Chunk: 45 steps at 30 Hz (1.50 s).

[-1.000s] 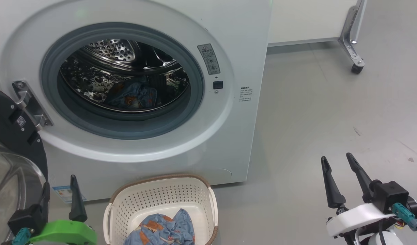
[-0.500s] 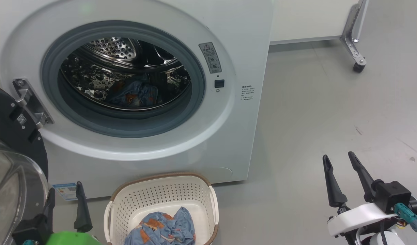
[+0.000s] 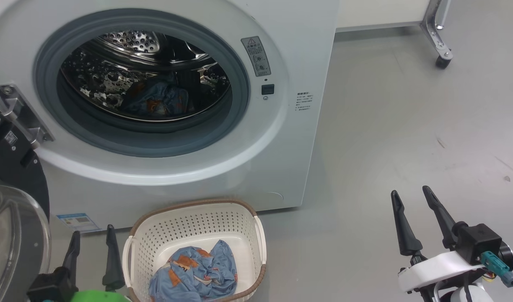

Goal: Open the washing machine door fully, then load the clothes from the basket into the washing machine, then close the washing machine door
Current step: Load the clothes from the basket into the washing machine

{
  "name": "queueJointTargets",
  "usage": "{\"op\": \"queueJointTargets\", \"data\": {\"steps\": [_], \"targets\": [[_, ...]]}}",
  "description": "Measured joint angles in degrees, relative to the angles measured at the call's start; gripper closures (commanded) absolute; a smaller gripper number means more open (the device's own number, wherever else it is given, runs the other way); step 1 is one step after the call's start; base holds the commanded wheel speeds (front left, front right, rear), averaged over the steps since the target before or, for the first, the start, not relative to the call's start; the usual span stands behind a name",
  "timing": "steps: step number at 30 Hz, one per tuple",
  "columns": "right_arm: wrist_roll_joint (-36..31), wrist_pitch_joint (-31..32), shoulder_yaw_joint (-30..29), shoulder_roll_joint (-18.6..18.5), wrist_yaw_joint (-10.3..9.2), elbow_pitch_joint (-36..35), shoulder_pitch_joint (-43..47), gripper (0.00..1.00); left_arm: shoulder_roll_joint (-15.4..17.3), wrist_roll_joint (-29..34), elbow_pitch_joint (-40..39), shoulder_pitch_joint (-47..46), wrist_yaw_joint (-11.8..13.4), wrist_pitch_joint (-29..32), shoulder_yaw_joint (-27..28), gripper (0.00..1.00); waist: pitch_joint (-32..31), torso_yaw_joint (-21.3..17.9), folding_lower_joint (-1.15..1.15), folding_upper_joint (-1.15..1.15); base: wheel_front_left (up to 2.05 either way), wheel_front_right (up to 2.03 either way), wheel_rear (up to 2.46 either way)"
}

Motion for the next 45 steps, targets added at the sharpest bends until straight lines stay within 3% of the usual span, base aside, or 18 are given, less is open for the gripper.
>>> {"op": "queueJointTargets", "data": {"steps": [8, 13, 37, 45], "targets": [[0.0, 0.0, 0.91, 0.2, 0.0, -1.27, -1.27, 0.0, 0.08, 1.18, 1.05, 0.35, 0.6, 1.66, -1.8, 0.0, 4.45, -1.01, 0.0, 0.0, 0.0, 0.0, 0.0], [0.0, 0.0, 1.8, 0.42, 0.0, -1.66, -3.32, 0.0, 1.82, 2.83, 2.03, -0.15, 1.07, 4.44, -2.46, 0.0, 7.98, -2.01, 0.0, 0.0, 0.0, 0.0, 0.0], [0.16, 0.0, 3.35, 1.25, 0.01, -2.46, -12.83, 0.0, 3.45, -3.69, 18.16, -13.44, -0.24, 26.68, -2.03, 0.0, 24.07, -10.37, 0.01, 0.0, 0.0, 0.0, 0.0], [0.16, 0.0, 3.46, 1.3, 0.0, -2.88, -14.16, 0.0, 6.36, -2.98, 23.26, -18.89, 0.16, 31.15, -1.57, 0.0, 28.4, -12.49, 0.01, 0.0, 0.0, 0.0, 0.0]]}}
